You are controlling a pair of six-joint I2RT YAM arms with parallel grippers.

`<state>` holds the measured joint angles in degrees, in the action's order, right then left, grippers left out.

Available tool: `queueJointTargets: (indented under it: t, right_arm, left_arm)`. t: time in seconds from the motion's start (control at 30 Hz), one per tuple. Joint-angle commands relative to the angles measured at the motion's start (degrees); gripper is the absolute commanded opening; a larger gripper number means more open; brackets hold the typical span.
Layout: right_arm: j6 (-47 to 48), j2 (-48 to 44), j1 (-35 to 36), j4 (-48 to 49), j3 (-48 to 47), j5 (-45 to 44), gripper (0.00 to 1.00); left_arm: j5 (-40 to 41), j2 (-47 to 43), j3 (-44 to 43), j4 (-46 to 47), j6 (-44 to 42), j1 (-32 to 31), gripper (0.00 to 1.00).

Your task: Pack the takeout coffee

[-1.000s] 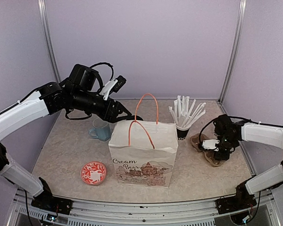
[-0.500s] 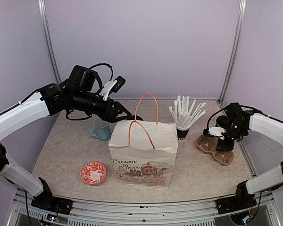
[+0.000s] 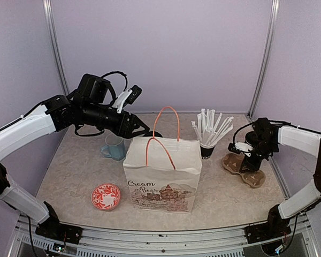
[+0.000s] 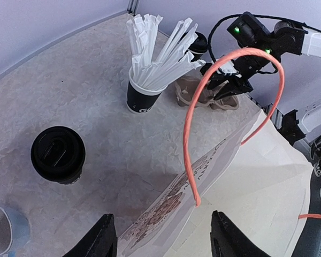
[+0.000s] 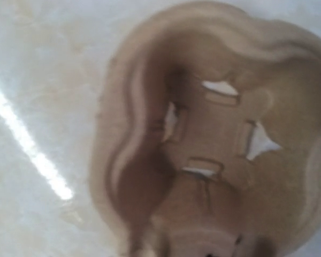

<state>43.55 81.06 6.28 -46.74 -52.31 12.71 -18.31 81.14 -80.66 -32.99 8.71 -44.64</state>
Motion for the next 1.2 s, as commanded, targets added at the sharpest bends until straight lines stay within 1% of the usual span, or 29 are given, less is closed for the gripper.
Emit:
queueJointTargets:
  t: [0.0,0.1,0.23,0.43,0.73,1.03,1.17]
  right_arm:
    - [-1.92,1.85,-1.87,2.29,0.05,-0.44,0.36]
    - [-2.06,3.19,-2.66,2.57,-0.45,-0.83,0.36]
    - [-2.18,4.95,-3.54,2.78,-1.31,-1.31,0.39]
    - [-2.77,7.35,-4.09,1.41,-2.84,0.88,0.39]
    - [-5.59,7.74,-4.09,1.12,-3.38,-0.48,0.42]
    - [-8.62,8.58,-4.09,1.46,-4.02,-1.61,0.31]
    - [-8.82,8.34,-4.11,1.32,-3.66,-0.74,0.31]
  left_arm:
    - [-0.93,-1.11,0.33,1.26,0.26,0.24,0.59]
    - [-1.02,-0.82,0.38,1.24,0.43,0.25,0.59]
    - [-1.12,-0.72,0.6,1.43,0.52,0.25,0.59]
    - [-1.05,-0.21,1.08,1.29,0.32,0.29,0.59]
    - [-0.84,-0.2,1.43,1.3,0.0,0.26,0.59]
    - [-1.17,0.33,1.39,1.3,0.15,0.26,0.59]
    - [-1.09,0.09,1.24,0.96,0.04,0.3,0.59]
